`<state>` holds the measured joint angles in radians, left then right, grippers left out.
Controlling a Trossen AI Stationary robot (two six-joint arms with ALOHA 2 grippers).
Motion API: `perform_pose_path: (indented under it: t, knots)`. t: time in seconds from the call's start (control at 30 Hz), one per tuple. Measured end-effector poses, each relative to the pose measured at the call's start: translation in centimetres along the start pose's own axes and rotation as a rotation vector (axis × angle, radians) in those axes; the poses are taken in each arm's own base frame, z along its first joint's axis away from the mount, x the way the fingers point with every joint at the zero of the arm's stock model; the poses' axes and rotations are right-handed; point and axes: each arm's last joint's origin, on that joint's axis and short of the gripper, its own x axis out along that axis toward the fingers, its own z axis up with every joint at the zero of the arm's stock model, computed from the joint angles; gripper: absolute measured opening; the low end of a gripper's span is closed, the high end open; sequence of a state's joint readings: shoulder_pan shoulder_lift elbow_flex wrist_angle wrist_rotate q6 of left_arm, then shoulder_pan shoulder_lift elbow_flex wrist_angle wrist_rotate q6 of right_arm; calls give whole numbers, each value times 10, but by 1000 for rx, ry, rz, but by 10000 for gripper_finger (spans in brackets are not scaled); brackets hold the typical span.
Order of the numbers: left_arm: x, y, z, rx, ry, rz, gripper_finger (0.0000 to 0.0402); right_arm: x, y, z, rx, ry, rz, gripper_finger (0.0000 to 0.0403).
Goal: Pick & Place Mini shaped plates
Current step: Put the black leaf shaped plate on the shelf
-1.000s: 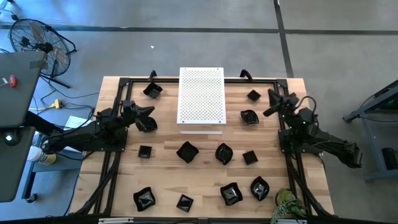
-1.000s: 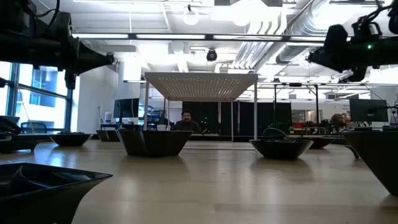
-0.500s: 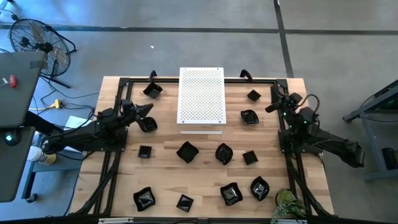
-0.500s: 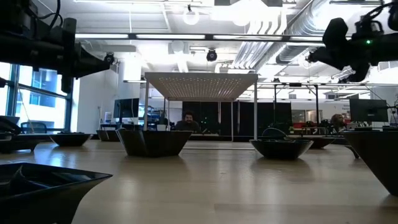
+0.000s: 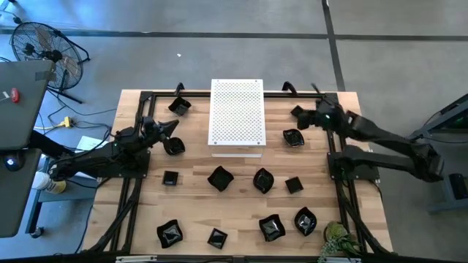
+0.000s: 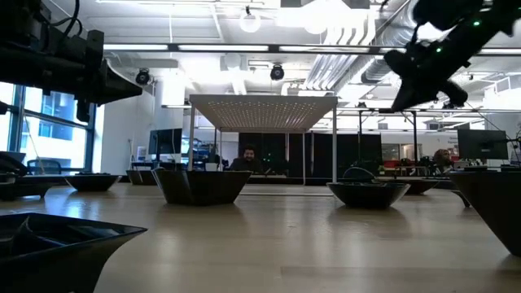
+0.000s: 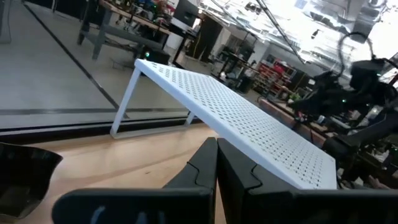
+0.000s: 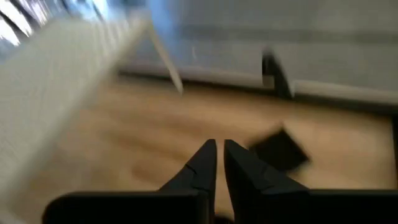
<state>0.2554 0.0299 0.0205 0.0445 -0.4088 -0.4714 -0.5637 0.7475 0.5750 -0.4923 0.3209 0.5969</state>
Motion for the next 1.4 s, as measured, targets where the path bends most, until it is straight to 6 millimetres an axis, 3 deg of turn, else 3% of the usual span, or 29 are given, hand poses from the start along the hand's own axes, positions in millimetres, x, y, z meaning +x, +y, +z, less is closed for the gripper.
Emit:
perform_pose_path:
  t: [0.3,0.53,0.83,1.4]
  knots:
    - [0,2,1,-1,-32,63,1,48,-7,1,30,360,34,123]
    - [0,2,1,0,-28,59,1,79,-22,-10,-38,545,4,136]
    - [0,2,1,-3,-27,59,1,105,-34,-24,-116,704,22,107]
    - [0,2,1,31,-31,74,1,111,-35,-27,-102,746,85,3]
